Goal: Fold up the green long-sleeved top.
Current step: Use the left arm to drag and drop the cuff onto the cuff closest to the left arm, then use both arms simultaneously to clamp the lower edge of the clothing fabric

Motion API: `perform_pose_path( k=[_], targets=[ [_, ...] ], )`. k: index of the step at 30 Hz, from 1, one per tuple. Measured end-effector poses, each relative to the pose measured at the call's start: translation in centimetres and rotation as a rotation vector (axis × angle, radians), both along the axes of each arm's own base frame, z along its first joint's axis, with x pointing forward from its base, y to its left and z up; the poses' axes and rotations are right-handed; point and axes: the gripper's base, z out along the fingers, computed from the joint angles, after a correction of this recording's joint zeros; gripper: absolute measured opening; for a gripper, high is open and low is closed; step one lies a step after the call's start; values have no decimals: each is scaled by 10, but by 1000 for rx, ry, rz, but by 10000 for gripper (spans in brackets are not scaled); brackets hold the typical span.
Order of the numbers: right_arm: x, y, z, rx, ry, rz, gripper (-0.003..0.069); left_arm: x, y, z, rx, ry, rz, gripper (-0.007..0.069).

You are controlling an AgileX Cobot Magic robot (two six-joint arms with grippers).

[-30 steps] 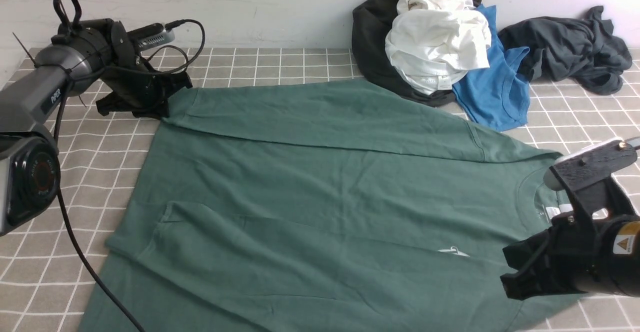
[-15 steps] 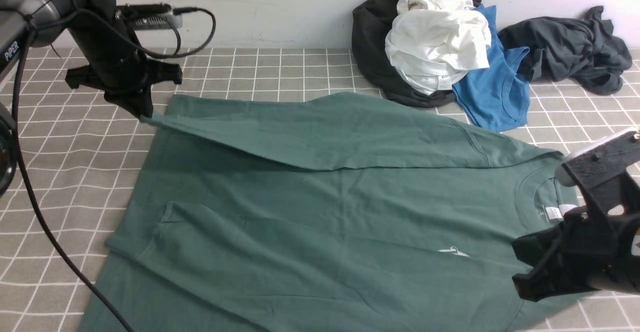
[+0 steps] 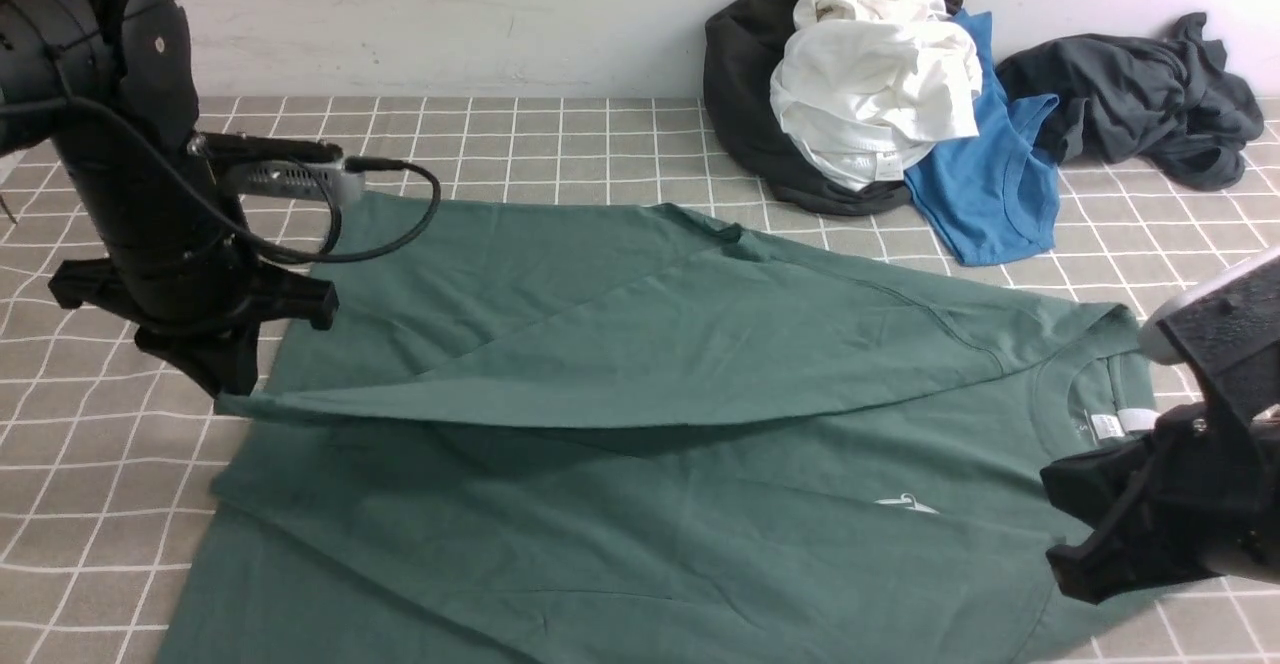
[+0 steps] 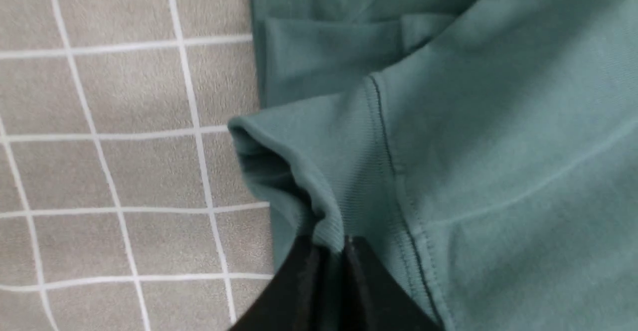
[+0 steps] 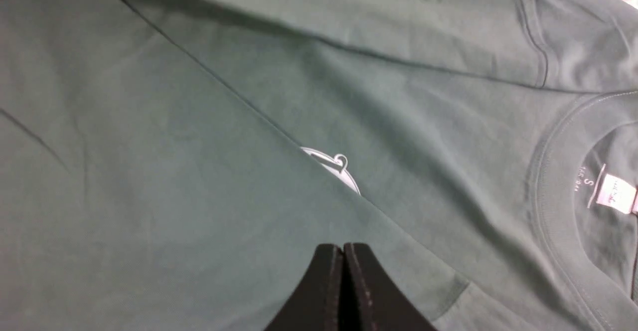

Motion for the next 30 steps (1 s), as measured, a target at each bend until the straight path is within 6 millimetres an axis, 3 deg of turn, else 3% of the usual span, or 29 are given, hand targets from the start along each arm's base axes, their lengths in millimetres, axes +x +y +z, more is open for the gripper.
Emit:
perform_pose_path(
  k=[3, 7, 12, 14, 15, 19, 23, 25, 30],
  targets=[
    [0, 0, 0, 8, 2, -4, -10, -7, -1, -14, 11, 34, -12, 53],
    [0, 0, 0, 11, 4, -5, -10, -16, -4, -26, 39, 77, -72, 192],
    [-2, 0, -2, 5, 35, -2, -10, -32, -7, -1, 56, 49, -156, 421],
    [-3, 0, -2, 4, 45, -2, -10, -41, -12, 5, 59, 51, -210, 448],
    [-4, 1, -3, 13, 59, -6, -10, -61, -26, 7, 60, 64, -343, 475],
    [-6, 2, -5, 25, 96, 0, -10, -113, -51, -23, 70, 188, -720, 481],
    [-9, 3, -6, 2, 112, 52, -10, -156, -52, -67, 113, 264, -1033, 440],
    [-9, 4, -6, 3, 110, 70, -10, -167, -47, -80, 137, 268, -1085, 414],
    [-10, 6, -5, 22, 108, 93, -10, -165, -44, -90, 201, 171, -1105, 351]
  ],
)
